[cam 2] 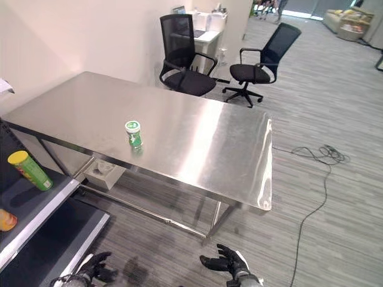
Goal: Put the goods on the table back onto the shelves and tidy them up.
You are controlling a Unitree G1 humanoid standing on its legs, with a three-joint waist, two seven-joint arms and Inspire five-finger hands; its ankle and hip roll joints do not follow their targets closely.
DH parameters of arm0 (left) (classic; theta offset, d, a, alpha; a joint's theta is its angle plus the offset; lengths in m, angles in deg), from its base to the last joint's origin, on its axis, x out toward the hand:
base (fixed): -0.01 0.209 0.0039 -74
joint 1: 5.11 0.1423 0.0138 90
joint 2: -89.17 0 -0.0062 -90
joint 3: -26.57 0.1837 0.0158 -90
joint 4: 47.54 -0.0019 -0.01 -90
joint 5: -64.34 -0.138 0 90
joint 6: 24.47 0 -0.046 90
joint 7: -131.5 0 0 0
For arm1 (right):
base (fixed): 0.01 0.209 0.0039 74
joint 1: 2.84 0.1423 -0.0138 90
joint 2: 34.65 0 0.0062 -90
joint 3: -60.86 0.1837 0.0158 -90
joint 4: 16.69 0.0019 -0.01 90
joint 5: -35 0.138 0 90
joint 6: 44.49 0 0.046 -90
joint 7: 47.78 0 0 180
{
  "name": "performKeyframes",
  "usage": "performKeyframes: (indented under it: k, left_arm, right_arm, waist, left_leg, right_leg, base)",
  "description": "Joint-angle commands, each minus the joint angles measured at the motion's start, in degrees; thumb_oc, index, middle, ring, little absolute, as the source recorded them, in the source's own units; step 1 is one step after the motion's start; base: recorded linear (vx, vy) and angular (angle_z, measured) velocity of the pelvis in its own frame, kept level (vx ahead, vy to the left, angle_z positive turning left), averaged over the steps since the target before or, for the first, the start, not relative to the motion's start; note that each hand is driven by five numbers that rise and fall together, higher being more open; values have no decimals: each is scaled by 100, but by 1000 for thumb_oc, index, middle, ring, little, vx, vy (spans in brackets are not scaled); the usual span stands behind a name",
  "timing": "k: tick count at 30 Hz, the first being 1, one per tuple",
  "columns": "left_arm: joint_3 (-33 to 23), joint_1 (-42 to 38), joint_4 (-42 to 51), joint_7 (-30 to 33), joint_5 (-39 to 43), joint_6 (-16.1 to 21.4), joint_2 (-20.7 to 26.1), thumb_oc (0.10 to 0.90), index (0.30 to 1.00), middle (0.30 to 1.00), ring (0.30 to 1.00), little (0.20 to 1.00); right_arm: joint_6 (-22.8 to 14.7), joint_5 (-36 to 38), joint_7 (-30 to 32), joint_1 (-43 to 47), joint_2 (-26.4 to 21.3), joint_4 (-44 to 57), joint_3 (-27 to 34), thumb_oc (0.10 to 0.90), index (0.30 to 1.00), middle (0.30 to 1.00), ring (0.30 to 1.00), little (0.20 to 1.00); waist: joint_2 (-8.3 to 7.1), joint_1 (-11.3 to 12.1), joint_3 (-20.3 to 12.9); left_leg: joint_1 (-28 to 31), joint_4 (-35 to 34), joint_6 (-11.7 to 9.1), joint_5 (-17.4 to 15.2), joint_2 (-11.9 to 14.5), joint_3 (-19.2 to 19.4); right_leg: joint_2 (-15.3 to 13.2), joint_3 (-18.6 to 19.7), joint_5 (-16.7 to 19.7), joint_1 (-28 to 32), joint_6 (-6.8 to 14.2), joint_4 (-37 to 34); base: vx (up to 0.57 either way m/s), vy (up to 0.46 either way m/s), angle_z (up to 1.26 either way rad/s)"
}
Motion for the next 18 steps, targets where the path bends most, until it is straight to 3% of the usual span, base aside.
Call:
performKeyframes:
  k: [1,3,5,8,14,15,16,17,18]
  left_arm:
    - [-17,29,-129,-31,-151,66,148,800,900,900,900,900]
    - [-68,57,-65,-51,-108,71,215,800,900,900,900,900]
    - [-142,155,-140,-45,-164,60,202,800,900,900,900,900]
    - [-134,178,-170,-43,-298,55,260,800,900,900,900,900]
    - [102,73,26,-51,-598,64,403,800,900,900,900,900]
    - [186,30,114,-41,-660,66,439,800,900,900,900,900]
    - [255,80,331,-51,-687,137,475,800,900,900,900,900]
    - [255,80,333,-52,-687,135,476,800,900,900,900,900]
    - [157,-103,346,16,-567,120,662,800,900,900,900,900]
  right_arm:
    - [-330,-78,-68,120,-36,394,183,800,900,900,900,900]
    - [-364,-180,-17,188,-109,594,142,800,900,900,900,900]
    - [-349,-361,-169,214,-36,719,-91,800,900,900,900,900]
    - [-341,-546,-298,161,-7,903,-325,800,900,900,900,900]
    - [-316,-700,-345,177,87,901,-533,800,900,900,900,900]
    - [-301,-655,-358,186,106,858,-521,800,900,900,900,900]
    - [-348,-627,-424,157,41,878,-536,800,900,900,900,900]
    - [-348,-627,-424,158,41,878,-535,800,900,900,900,900]
    - [-342,-737,-416,201,-132,836,-521,800,900,900,900,900]
  waist:
    - [154,161,75]
    - [225,209,158]
    - [323,207,19]
    - [318,194,-119]
    - [259,232,-92]
    - [223,248,-29]
    - [179,356,99]
    - [181,339,74]
    - [123,352,170]
  left_leg:
    - [-138,-424,393,315,7,110]
    - [-291,-729,352,493,91,157]
    - [5,-971,341,547,166,259]
    - [214,-1017,358,491,130,389]
    - [237,-830,429,333,11,468]
    - [-3,-425,429,218,4,407]
    - [-311,237,321,85,-41,52]
    - [-354,244,325,95,-44,33]
    - [-459,244,162,65,116,-297]
  right_leg:
    - [-599,285,-184,154,911,148]
    - [-553,227,-302,194,881,221]
    - [-474,205,-422,303,888,345]
    - [-539,205,-467,405,900,375]
    - [-698,193,-538,451,921,553]
    - [-736,181,-514,446,906,565]
    - [-779,198,-479,449,896,517]
    - [-776,181,-469,424,897,512]
    - [-875,143,-442,391,982,441]
  base:
    - [63,33,14]
    - [70,52,7]
    - [164,144,14]
    - [145,117,-15]
    - [74,102,6]
    - [-56,39,23]
    - [-59,41,22]
    - [-73,157,22]
    - [6,313,23]
